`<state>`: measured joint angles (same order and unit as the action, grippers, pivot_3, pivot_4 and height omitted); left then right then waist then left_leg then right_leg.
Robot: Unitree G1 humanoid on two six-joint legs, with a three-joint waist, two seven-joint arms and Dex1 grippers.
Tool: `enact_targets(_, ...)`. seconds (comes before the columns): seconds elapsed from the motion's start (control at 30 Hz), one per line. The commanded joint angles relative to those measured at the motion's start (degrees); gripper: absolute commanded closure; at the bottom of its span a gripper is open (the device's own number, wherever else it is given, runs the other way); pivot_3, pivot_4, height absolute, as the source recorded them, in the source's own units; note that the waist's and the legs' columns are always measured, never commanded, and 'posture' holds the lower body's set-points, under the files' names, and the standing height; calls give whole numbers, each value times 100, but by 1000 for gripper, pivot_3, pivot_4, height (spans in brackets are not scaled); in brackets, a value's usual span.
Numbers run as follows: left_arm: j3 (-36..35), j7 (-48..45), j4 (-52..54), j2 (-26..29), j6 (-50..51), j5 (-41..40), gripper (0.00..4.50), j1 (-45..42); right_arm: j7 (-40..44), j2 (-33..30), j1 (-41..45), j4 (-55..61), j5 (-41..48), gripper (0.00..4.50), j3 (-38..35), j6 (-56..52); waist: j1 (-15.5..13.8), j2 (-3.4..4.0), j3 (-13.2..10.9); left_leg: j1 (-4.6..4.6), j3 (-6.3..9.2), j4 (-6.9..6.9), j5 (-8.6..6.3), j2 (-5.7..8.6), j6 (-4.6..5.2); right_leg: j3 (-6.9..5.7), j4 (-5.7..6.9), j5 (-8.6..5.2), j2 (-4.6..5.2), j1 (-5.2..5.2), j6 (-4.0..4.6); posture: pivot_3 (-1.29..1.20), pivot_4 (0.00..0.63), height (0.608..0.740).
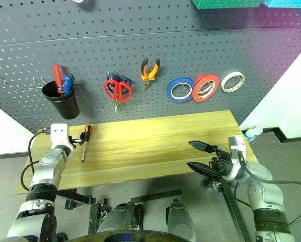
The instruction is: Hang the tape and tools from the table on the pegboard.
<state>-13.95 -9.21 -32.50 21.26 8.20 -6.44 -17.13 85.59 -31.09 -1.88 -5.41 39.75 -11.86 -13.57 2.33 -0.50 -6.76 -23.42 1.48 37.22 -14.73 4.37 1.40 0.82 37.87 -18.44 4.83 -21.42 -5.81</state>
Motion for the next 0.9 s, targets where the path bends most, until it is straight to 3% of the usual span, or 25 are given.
enact_targets(0.03, -35, -59, 7, 106, -7, -19, 39, -133, 0, -145, -181, 364, 77, 0, -145, 41, 2, -2, -67, -1, 0, 0, 0, 0, 0, 0, 0, 0, 3, 1, 1, -108, 194, 723)
enact_targets(0.4, 107, -269, -132, 208, 10, 73, 39, -386, -260, -253, -574, 805, 271, 0, -377, -95, 11, -30, -442, -7, -4, -10, 8, 0, 18, -1, -14, 0, 9, -3, 1, -121, 250, 723)
enact_targets(0.9, 187, -360, -1025, 166, 131, 86, 39, -905, -944, -256, -715, 1997, 669, 0, -407, -520, 20, -63, -712, -15, -8, -17, -1, 0, 36, -7, -41, 1, 13, -3, -1, -146, 292, 723)
